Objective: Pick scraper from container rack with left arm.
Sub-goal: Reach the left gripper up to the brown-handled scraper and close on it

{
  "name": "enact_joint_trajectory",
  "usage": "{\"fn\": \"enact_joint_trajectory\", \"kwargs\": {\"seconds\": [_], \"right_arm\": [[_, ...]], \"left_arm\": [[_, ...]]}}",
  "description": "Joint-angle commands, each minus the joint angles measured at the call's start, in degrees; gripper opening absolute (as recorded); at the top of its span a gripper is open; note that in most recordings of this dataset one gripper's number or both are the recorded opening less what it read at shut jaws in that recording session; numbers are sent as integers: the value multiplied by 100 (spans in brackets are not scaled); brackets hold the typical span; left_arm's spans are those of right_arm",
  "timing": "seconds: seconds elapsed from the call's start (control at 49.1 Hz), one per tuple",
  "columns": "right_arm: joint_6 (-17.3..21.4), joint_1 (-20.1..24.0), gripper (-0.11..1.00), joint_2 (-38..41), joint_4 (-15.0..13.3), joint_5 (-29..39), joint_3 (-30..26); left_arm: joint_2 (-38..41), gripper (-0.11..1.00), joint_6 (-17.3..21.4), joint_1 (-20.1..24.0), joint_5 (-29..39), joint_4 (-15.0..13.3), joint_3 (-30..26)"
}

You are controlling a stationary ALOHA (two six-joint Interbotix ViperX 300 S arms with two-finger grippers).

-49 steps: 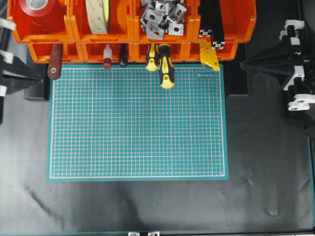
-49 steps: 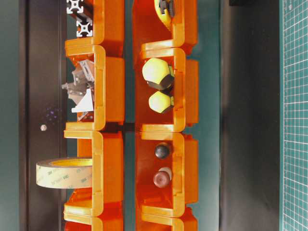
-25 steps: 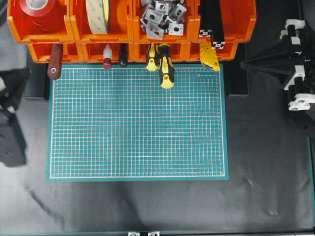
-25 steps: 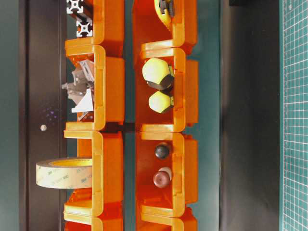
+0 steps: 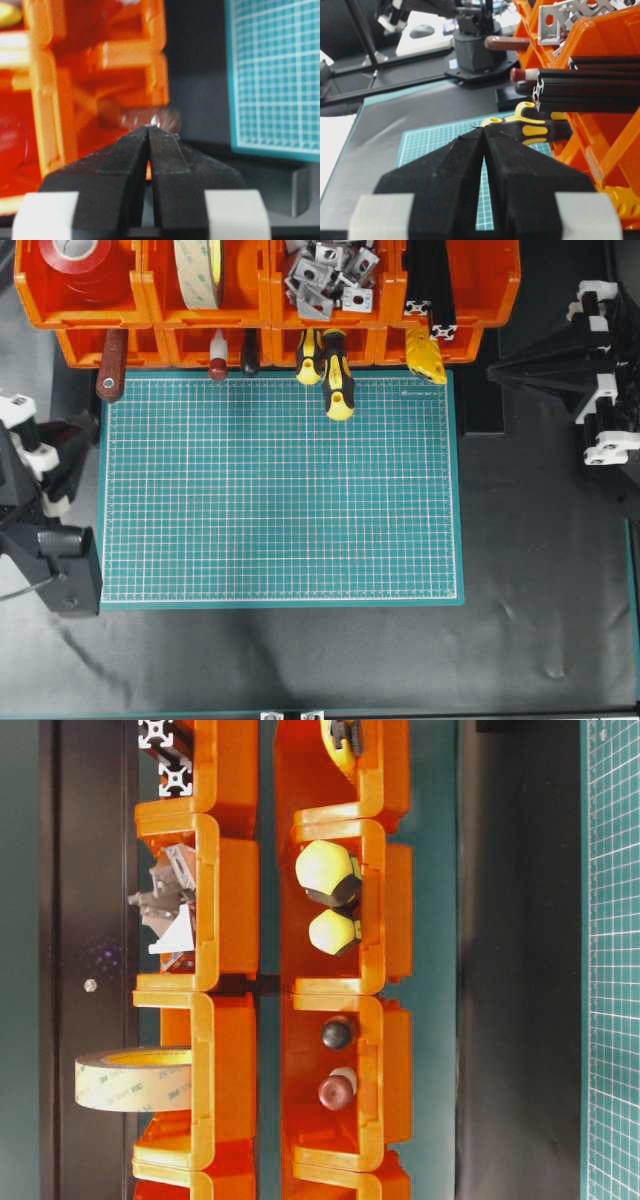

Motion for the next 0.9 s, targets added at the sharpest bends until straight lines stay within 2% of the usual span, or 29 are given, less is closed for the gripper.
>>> {"fn": "enact_joint_trajectory", "kwargs": {"seconds": [0.0,0.244,0.285,0.346,0.55,0.611,0.713,0.876], "right_arm": [[35,0,1,53,70,-18,-44],[132,-9,1,62,114,-18,26],[132,0,1,62,114,-18,26],[132,-9,1,62,114,-18,44],[132,-18,1,79,141,-18,88],[132,-18,1,105,185,-18,88],[132,-26,1,132,193,-26,123],[132,-26,1,141,193,-26,149]], "left_arm": [[-123,0,18,62,-158,53,-79],[-211,1,-35,360,-211,44,-44],[-220,4,-26,413,-281,44,-18],[-246,17,9,492,-483,35,53],[-272,76,-62,562,-1274,35,422],[-264,86,9,686,-1371,35,519],[-281,82,62,905,-1468,35,686],[-422,89,62,1266,-1485,35,932]]}}
